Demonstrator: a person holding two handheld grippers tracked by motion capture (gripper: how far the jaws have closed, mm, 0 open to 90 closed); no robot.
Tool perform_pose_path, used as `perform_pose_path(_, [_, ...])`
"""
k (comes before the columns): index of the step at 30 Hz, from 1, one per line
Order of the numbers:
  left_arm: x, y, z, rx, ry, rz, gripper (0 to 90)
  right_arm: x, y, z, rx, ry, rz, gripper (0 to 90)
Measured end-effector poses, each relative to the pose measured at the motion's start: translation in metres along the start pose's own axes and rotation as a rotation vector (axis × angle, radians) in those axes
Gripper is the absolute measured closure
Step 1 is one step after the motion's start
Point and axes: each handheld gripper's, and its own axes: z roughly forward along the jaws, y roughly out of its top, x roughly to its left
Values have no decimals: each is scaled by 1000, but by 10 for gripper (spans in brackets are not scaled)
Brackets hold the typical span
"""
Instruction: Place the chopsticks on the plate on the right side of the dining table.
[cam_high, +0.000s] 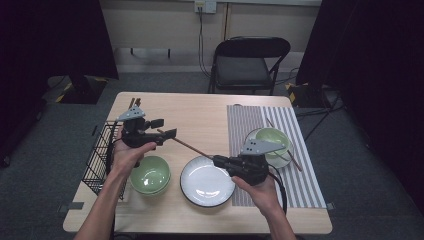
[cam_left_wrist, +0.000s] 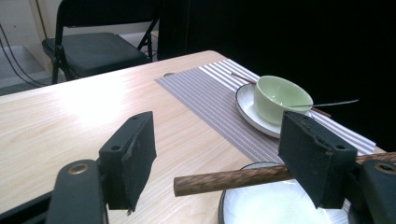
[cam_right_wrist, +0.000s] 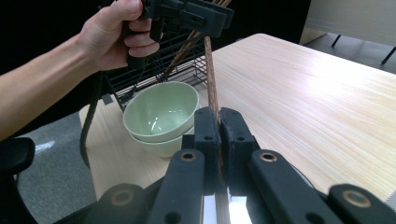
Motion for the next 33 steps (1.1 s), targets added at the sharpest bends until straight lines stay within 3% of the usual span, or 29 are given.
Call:
perform_pose_path(15, [-2,-6,1,-8,2,22,259,0,-7,2,-3,-14,18,864])
perform_pose_path(18, [-6,-2,-6,-29,-33,21,257,-3,-11,6,12,-15,28,864])
perform_pose_path(20, [-13,-1,-9,-33,-56,62,261,-4,-10,8,14,-22,23,864])
perform_pose_path(21, [-13,-1,-9,-33,-56,62,257,-4,-10,8,14,-22,23,864])
perform_pose_path(24, [-23,-7,-7,-16,-84,108,241,-6,-8,12,15,-20,32,864])
perform_pose_path(26, [-23,-9,-6,-13,-89,120,222,-5,-7,13,20,-20,26,864])
perform_pose_path(29, [-26,-15,-4,-13,-120,97,229,-4,-7,14,7,-9,26,865])
perform_pose_path(33, [-29,-20,-2,21,-129,139,270,-1,-9,16,11,-6,27,865])
